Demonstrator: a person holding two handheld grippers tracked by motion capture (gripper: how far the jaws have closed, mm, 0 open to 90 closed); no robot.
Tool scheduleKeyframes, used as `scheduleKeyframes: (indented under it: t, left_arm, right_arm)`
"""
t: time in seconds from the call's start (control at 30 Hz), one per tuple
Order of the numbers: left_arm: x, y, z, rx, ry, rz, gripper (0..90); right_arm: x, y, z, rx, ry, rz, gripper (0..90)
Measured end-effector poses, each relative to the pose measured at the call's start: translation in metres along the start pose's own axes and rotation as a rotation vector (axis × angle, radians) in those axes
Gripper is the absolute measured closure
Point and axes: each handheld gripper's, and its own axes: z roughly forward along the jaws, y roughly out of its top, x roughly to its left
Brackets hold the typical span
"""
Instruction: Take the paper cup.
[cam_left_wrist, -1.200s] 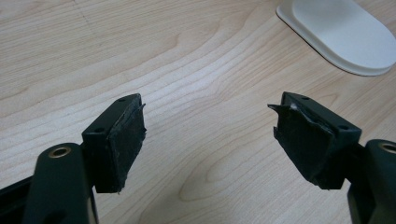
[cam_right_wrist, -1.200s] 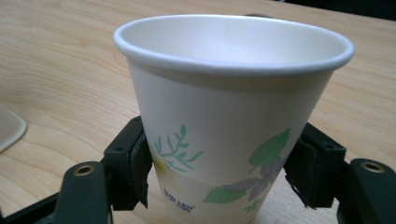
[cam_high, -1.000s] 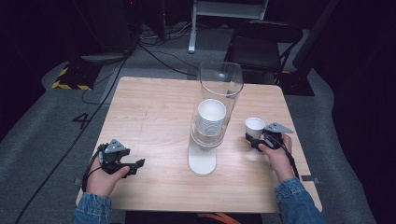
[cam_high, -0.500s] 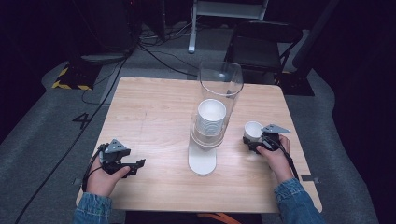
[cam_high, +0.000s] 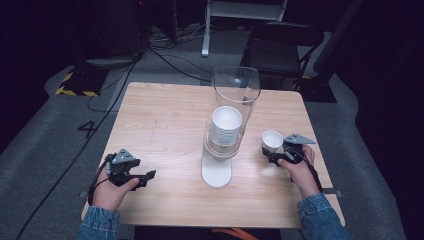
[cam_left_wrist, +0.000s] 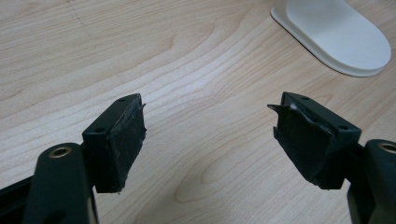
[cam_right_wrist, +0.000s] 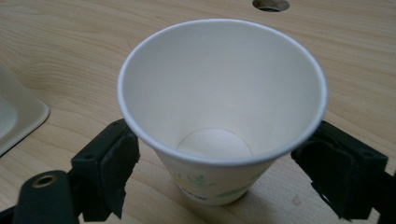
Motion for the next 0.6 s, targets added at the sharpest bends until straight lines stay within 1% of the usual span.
scheduleKeyframes:
  t: [0.03, 0.1, 0.17, 0.2, 0.27, 0.3, 0.33, 0.37, 0.4, 0.43, 0.47, 0.5, 0.53, 0.57, 0.6]
  left_arm:
    - [0.0, 0.0, 0.0, -0.002, -0.001, 0.004, 24.0]
    - [0.0, 0.001, -0.001, -0.004, -0.002, 0.004, 24.0]
    - [0.0, 0.001, -0.001, -0.005, -0.002, 0.002, 24.0]
    - [0.0, 0.001, -0.002, -0.005, -0.001, 0.005, 24.0]
    - [-0.001, 0.002, -0.003, -0.008, -0.003, 0.005, 24.0]
    - [-0.001, 0.002, -0.003, -0.008, -0.003, 0.005, 24.0]
    - [-0.003, 0.003, -0.004, -0.005, -0.006, 0.016, 24.0]
    - [-0.003, 0.003, -0.004, -0.005, -0.006, 0.016, 24.0]
    - [-0.006, 0.003, -0.005, -0.009, -0.008, 0.022, 24.0]
    - [-0.007, 0.004, -0.006, -0.01, -0.008, 0.033, 24.0]
    - [-0.008, 0.004, -0.006, -0.006, -0.011, 0.037, 24.0]
    - [-0.008, 0.004, -0.006, -0.006, -0.011, 0.037, 23.9]
    - [-0.01, 0.005, -0.007, -0.006, -0.014, 0.037, 23.9]
    - [-0.012, 0.005, -0.008, -0.01, -0.015, 0.046, 23.7]
    - [-0.012, 0.005, -0.008, -0.01, -0.015, 0.046, 23.7]
  right_arm:
    - [-0.001, 0.0, -0.005, 0.007, -0.002, 0.001, 16.0]
    - [-0.001, 0.0, -0.01, 0.013, -0.003, 0.0, 16.0]
    - [0.0, 0.0, -0.013, 0.015, -0.007, -0.001, 16.0]
    - [0.001, 0.001, -0.021, 0.006, 0.001, -0.014, 16.1]
    - [0.003, 0.003, -0.029, -0.002, 0.008, -0.027, 16.0]
    - [0.003, 0.003, -0.029, -0.002, 0.008, -0.027, 16.0]
    - [0.004, 0.005, -0.038, -0.015, 0.013, -0.034, 16.0]
    - [0.005, 0.006, -0.042, -0.023, 0.016, -0.037, 16.0]
    - [0.006, 0.007, -0.047, -0.028, 0.023, -0.043, 16.0]
    - [0.006, 0.008, -0.051, -0.033, 0.029, -0.047, 16.0]
    - [0.007, 0.009, -0.055, -0.037, 0.035, -0.048, 16.0]
    - [0.007, 0.009, -0.055, -0.037, 0.035, -0.048, 16.0]
    - [0.008, 0.009, -0.059, -0.039, 0.041, -0.052, 16.0]
    - [0.01, 0.008, -0.069, -0.042, 0.063, -0.06, 16.0]
    - [0.01, 0.008, -0.069, -0.042, 0.063, -0.06, 16.0]
